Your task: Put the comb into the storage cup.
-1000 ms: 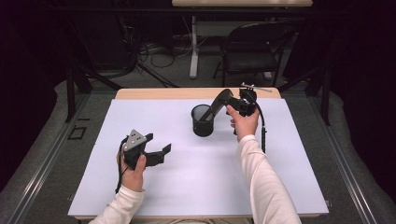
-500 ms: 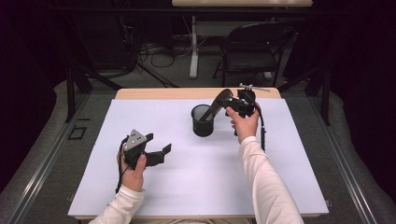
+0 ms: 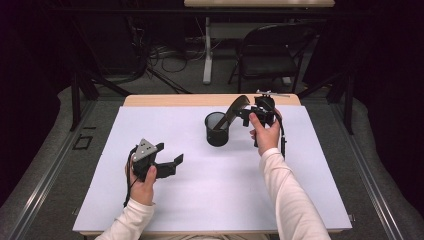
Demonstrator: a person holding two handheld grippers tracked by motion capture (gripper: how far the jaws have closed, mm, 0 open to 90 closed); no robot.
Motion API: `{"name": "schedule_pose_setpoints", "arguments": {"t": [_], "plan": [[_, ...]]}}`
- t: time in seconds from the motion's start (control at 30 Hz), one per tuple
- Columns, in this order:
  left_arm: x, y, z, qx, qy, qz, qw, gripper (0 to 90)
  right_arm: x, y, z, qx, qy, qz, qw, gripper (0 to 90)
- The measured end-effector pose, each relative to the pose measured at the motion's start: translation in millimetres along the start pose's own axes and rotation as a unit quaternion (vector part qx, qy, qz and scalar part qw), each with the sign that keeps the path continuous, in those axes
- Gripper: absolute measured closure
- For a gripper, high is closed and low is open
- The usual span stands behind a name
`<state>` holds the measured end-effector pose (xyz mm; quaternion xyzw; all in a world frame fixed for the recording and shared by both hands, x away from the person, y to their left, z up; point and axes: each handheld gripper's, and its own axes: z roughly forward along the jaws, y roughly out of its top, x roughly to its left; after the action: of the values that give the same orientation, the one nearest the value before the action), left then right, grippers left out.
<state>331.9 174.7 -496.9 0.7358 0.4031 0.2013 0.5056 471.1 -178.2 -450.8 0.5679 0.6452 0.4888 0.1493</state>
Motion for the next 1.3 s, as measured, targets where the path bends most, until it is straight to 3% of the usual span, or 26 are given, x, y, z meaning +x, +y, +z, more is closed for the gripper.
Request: {"name": "schedule_pose_setpoints", "arguments": {"t": [0.23,0.4,0.6,0.87,1.13,1.3], "plan": [[0.0,0.2,-0.3,0.0,0.0,0.0,1.0,16.2,2.4,0.3,-9.1,0.01,-0.001,-0.022,0.9997,15.0],[-0.2,0.1,-0.2,-0.001,-0.001,0.0,1.0,16.2,7.0,0.2,-17.8,0.006,-0.013,-0.05,0.9986,14.9],[-0.2,0.2,-0.5,-0.001,-0.002,0.0,1.0,16.2,11.5,-1.1,-29.0,-0.002,-0.01,-0.073,0.9973,14.7],[0.3,0.4,-1.2,0.001,-0.004,0.0,1.0,16.2,15.8,-8.3,-44.7,-0.013,-0.019,-0.113,0.9933,14.4],[0.0,0.6,-1.7,0.001,-0.009,0.0,1.0,16.2,23.7,-15.5,-63.9,-0.021,-0.005,-0.144,0.9893,13.8],[0.8,1.0,-2.3,0.0,-0.011,-0.001,0.9999,16.2,31.1,-22.8,-77.0,-0.03,0.004,-0.174,0.9843,10.3]]}}
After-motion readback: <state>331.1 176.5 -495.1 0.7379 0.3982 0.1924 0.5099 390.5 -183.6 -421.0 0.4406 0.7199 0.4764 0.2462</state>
